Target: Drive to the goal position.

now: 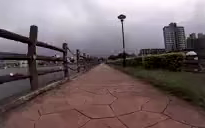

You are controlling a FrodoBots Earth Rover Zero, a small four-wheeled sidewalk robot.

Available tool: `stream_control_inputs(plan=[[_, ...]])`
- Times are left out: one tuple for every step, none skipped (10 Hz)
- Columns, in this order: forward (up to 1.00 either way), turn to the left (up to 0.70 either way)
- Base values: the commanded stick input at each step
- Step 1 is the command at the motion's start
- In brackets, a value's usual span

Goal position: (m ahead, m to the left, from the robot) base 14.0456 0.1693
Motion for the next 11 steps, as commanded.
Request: stream_control_inputs(plan=[[1.0, 0.0], [1.0, 0.0], [1.0, 0.0], [1.0, 0.0], [1.0, 0.0], [1.0, 0.0], [1.0, 0.0], [1.0, 0.0], [1.0, 0.0], [1.0, 0.0], [1.0, 0.0]])
